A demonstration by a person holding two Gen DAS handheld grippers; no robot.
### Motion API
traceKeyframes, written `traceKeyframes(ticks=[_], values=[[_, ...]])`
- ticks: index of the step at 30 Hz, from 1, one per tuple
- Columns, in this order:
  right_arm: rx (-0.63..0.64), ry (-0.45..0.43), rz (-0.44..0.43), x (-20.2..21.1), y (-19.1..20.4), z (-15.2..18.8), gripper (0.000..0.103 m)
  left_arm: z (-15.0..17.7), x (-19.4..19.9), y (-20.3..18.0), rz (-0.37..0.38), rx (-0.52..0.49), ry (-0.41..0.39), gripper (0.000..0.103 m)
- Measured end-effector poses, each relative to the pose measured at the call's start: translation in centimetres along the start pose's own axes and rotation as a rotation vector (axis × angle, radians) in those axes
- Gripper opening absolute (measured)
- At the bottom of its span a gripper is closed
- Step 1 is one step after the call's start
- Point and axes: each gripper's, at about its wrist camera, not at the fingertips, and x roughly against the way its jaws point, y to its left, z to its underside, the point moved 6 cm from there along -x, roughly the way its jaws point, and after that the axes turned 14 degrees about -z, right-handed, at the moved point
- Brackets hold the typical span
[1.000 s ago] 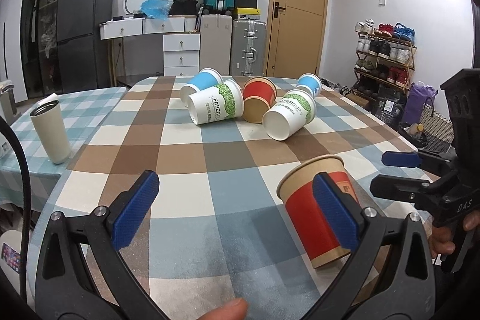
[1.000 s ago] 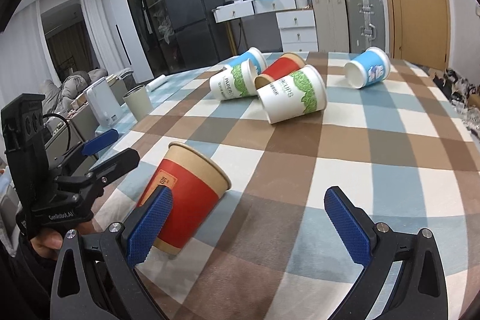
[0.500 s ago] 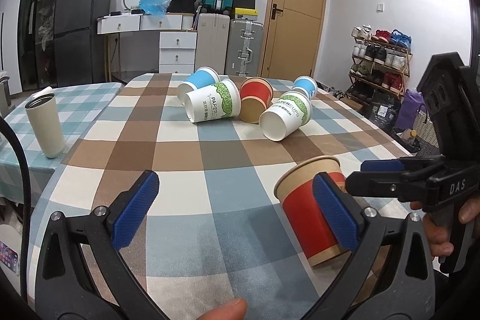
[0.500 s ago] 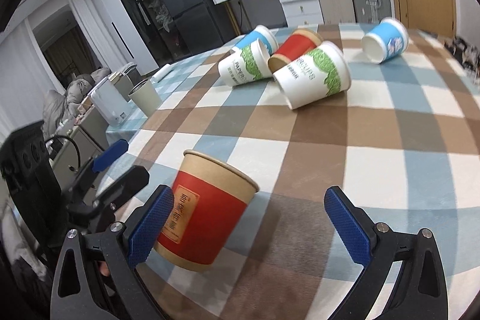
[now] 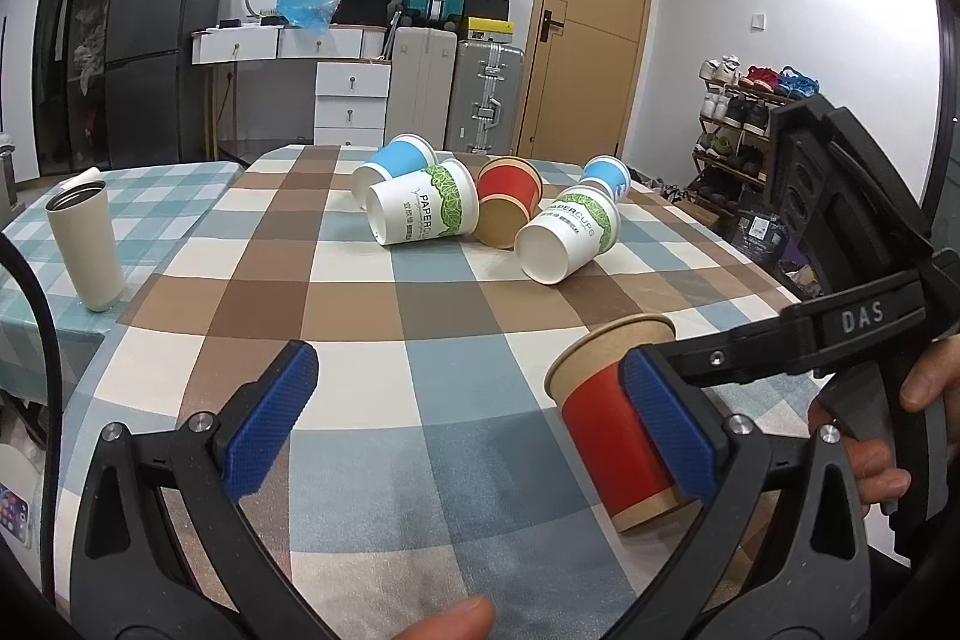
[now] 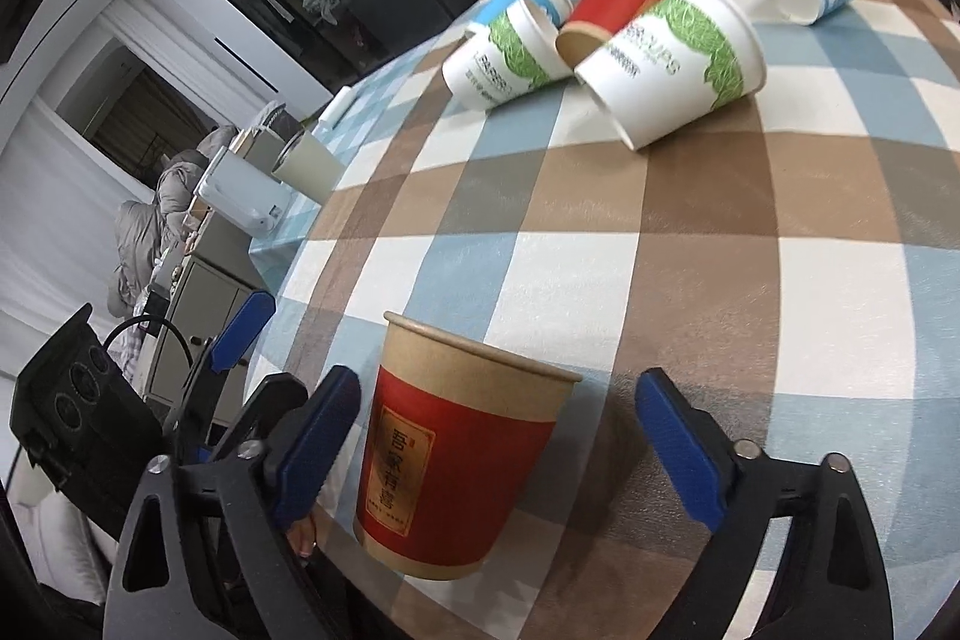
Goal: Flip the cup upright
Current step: 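Grasp the red cup with the right gripper while the left gripper releases it, then rotate the red cup rim-up with the right gripper and set it down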
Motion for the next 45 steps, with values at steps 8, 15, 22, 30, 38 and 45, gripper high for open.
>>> traceKeyframes(ticks=[8, 15, 22, 30, 38, 45], values=[[-0.009, 0.01, -0.05, 0.1, 0.5, -0.1, 0.065, 0.0, 0.0, 0.0, 0.0, 0.0, 0.0, 0.102], [0.11, -0.095, 0.025, 2.2, 1.7, -0.4, 0.065, 0.0, 0.0, 0.1, 0.0, 0.001, 0.0, 0.102], [0.321, -0.241, 0.202, 3.3, 2.9, -0.4, 0.065, 0.0, 0.0, 0.1, 0.0, 0.002, 0.0, 0.102], [0.413, -0.32, 0.26, 2.5, 3.6, -1.0, 0.065, 0.0, -0.1, 0.2, 0.0, 0.005, -0.001, 0.102], [0.472, -0.29, 0.289, 1.8, 3.9, -0.5, 0.064, 0.0, -0.1, 0.2, -0.001, 0.003, -0.001, 0.102], [0.494, -0.263, 0.239, 3.0, 4.3, 1.2, 0.063, 0.0, -0.1, 0.2, -0.001, 0.004, 0.0, 0.102]])
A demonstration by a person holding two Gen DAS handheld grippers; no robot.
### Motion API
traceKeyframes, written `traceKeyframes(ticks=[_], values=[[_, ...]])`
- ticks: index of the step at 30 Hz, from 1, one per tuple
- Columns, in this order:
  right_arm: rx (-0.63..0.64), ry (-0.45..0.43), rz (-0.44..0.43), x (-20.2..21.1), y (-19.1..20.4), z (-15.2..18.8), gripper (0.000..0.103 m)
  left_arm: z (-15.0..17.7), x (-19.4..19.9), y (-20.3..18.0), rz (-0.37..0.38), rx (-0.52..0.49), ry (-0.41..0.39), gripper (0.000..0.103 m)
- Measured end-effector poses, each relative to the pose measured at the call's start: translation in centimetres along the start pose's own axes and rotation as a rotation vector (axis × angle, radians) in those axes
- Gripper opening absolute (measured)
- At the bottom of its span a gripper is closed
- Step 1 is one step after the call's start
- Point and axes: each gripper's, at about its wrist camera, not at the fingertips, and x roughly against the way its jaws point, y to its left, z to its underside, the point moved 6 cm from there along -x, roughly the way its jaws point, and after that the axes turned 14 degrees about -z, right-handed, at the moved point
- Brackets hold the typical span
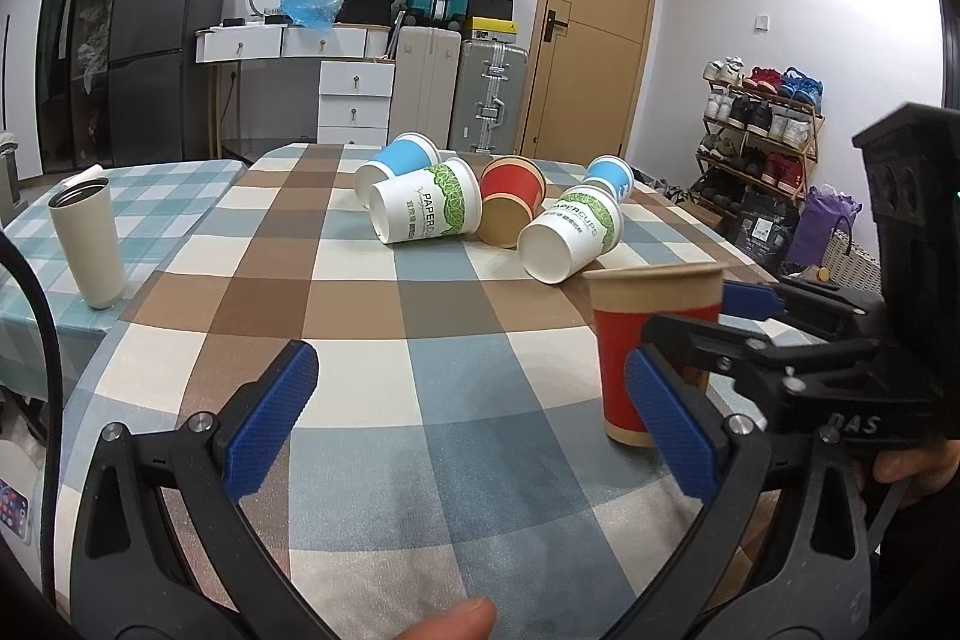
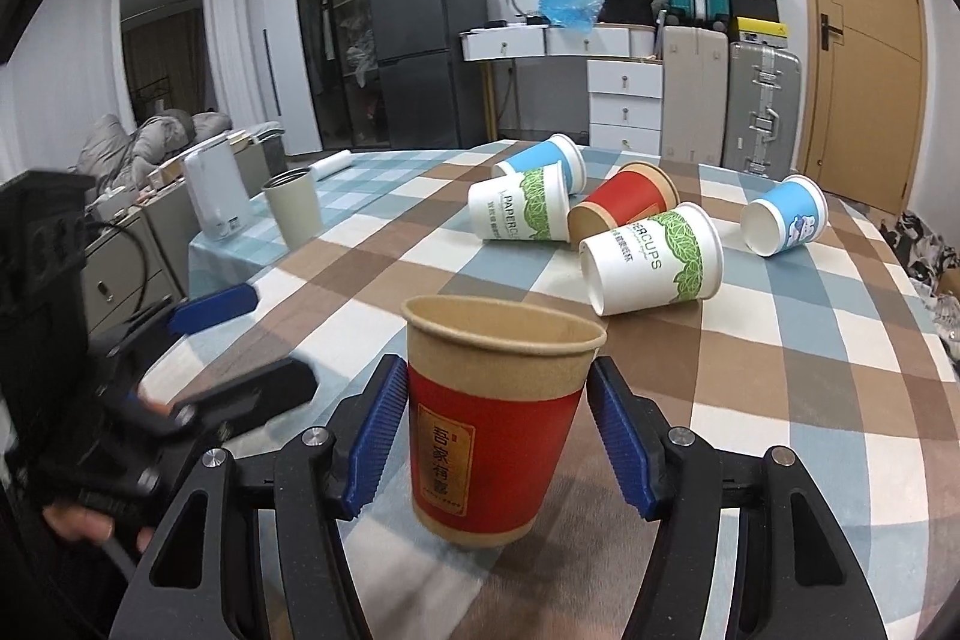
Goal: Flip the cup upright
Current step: 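Rotate the red cup rim-up with the right gripper and set it down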
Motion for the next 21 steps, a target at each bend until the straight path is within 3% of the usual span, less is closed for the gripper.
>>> traceKeyframes(ticks=[10, 21], values=[[0.103, 0.03, -0.015, 1.4, 1.7, 2.5, 0.062, 0.0, 0.1, 0.2, -0.004, -0.006, -0.005, 0.102], [0.137, 0.006, 0.066, 0.6, 1.7, 2.5, 0.062, 0.1, 0.2, 0.2, -0.004, -0.005, -0.004, 0.102]])
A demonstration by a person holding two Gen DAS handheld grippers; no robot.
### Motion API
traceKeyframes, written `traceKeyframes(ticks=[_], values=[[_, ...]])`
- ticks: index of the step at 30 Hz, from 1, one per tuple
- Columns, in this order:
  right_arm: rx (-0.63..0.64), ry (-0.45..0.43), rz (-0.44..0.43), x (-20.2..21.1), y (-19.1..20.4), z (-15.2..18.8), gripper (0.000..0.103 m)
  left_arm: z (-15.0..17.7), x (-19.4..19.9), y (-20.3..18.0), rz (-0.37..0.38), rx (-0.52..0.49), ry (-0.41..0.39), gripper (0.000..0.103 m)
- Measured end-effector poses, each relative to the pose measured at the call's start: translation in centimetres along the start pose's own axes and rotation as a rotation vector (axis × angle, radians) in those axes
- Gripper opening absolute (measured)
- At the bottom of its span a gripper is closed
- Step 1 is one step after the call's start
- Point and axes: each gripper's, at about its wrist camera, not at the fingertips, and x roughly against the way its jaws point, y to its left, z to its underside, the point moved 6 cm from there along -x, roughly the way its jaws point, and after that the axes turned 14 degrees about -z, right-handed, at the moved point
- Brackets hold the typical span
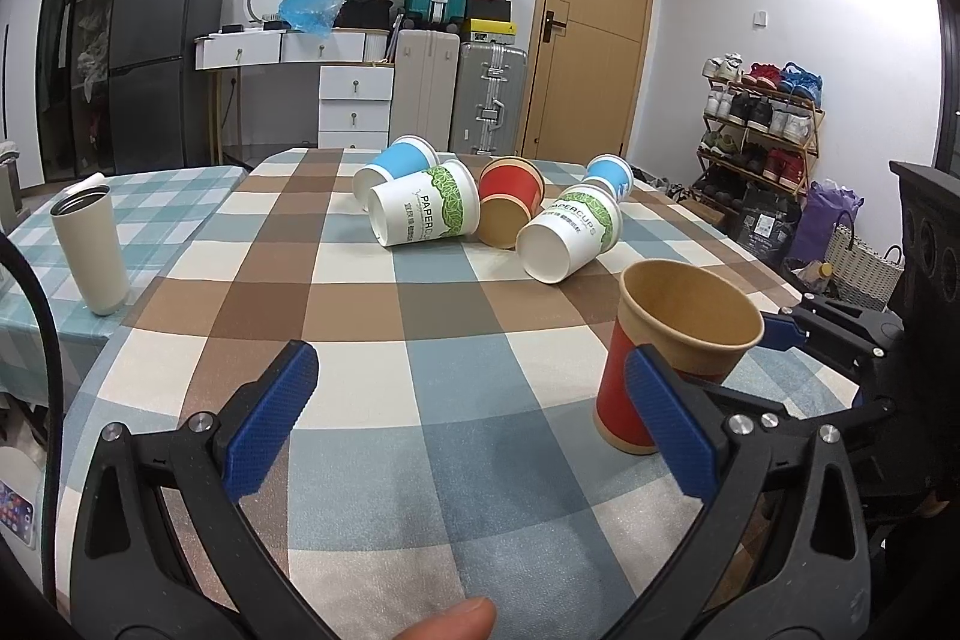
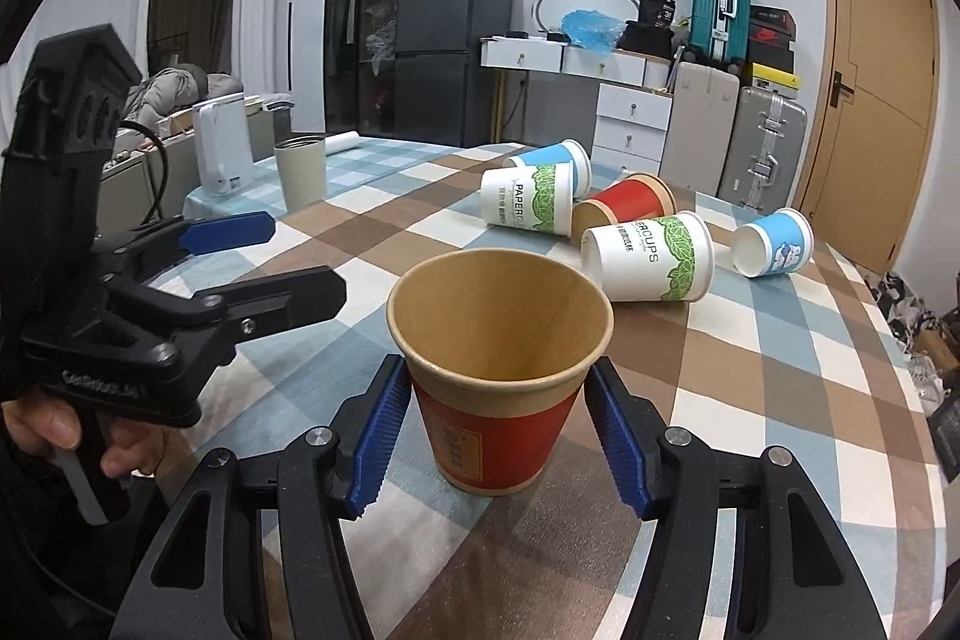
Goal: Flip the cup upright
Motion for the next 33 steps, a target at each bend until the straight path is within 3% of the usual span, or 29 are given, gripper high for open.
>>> traceKeyframes(ticks=[3, 7, 13, 26, 33], values=[[-0.008, 0.005, -0.006, -0.1, -0.2, 0.0, 0.063, 0.0, 0.0, 0.0, 0.0, 0.0, -0.001, 0.102], [-0.032, -0.016, -0.019, 0.3, -0.7, 0.0, 0.081, 0.0, 0.0, 0.0, 0.001, 0.001, 0.0, 0.102], [-0.067, -0.066, -0.023, 1.7, -1.7, 0.0, 0.098, 0.0, -0.1, -0.1, 0.008, -0.002, 0.005, 0.102], [-0.125, -0.192, -0.119, 5.0, -3.5, 0.5, 0.103, 0.3, 0.7, -1.0, 0.016, -0.037, -0.023, 0.102], [-0.108, -0.2, -0.132, 5.2, -3.0, 0.6, 0.103, 0.4, 0.9, -1.1, 0.021, -0.032, -0.03, 0.102]])
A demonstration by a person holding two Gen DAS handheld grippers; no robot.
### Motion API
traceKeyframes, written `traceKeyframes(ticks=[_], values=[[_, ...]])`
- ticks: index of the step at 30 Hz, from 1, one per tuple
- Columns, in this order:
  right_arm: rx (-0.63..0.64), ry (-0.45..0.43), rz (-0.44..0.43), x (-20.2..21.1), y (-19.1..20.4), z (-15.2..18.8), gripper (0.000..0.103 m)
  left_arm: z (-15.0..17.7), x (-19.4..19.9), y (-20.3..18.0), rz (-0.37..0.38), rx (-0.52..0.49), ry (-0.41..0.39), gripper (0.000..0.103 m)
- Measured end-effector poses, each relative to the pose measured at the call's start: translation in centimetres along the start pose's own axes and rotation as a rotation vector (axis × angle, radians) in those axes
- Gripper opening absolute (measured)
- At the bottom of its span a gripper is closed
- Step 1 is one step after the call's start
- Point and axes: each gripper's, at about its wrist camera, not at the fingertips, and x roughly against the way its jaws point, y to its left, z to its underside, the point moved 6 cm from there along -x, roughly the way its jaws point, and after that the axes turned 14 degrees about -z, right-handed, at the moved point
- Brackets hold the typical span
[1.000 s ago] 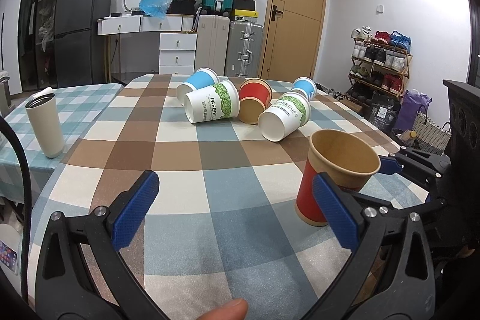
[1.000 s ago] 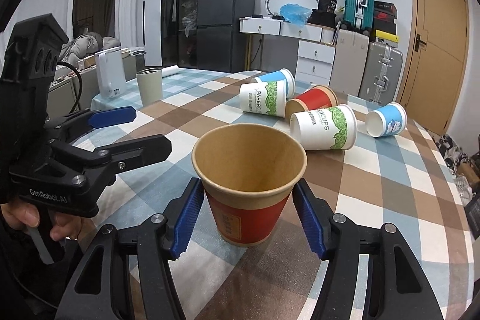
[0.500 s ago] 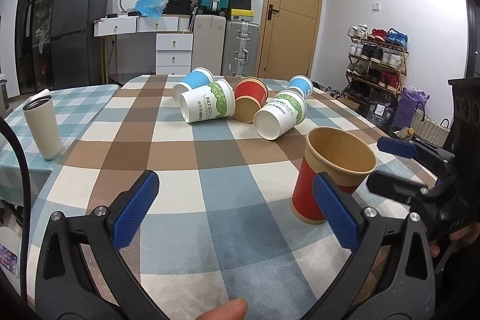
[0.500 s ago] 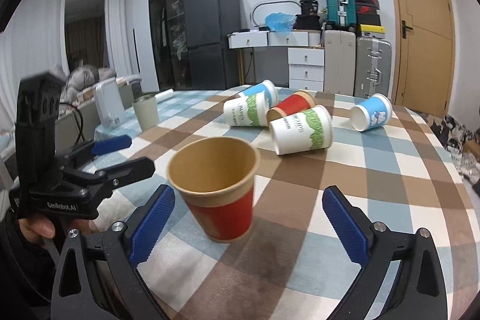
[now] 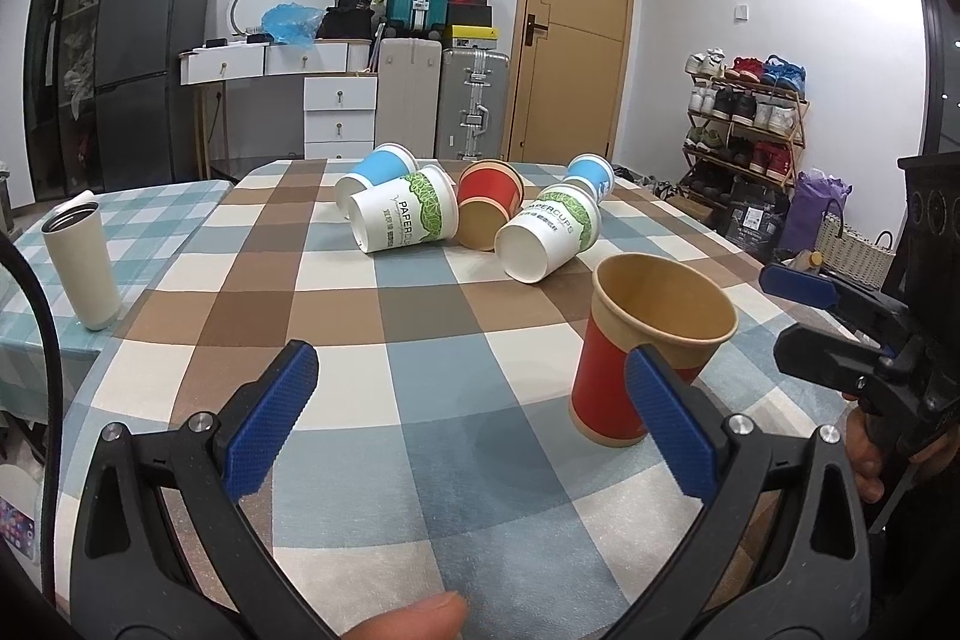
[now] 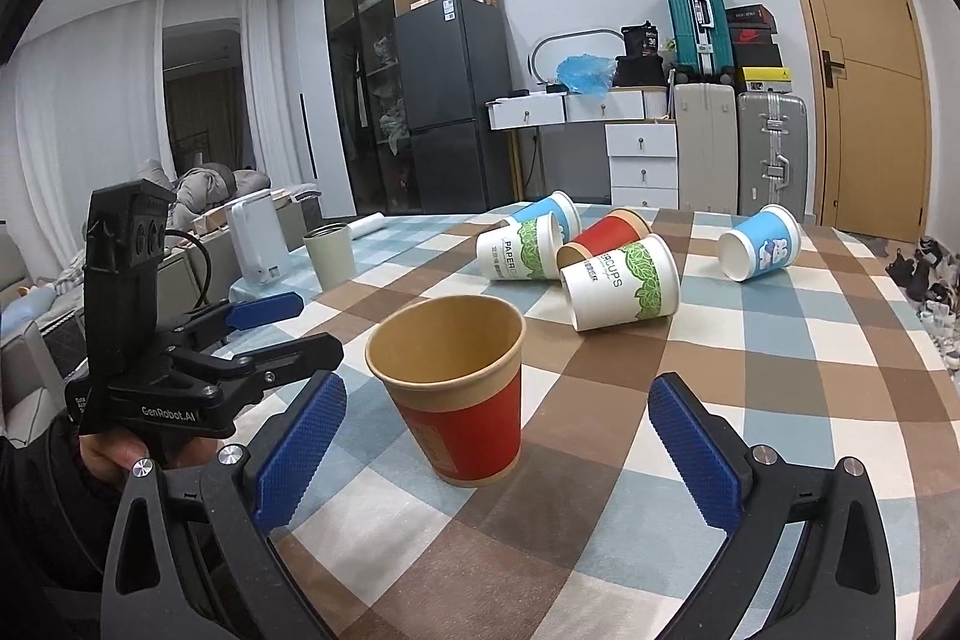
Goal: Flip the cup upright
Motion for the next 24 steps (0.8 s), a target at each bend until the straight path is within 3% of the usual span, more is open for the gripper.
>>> traceKeyframes(ticks=[24], values=[[0.003, 0.012, -0.009, -0.06, 0.25, 0.37, 0.103, -0.06, 0.18, -0.49, -0.003, -0.007, -0.008, 0.102]])
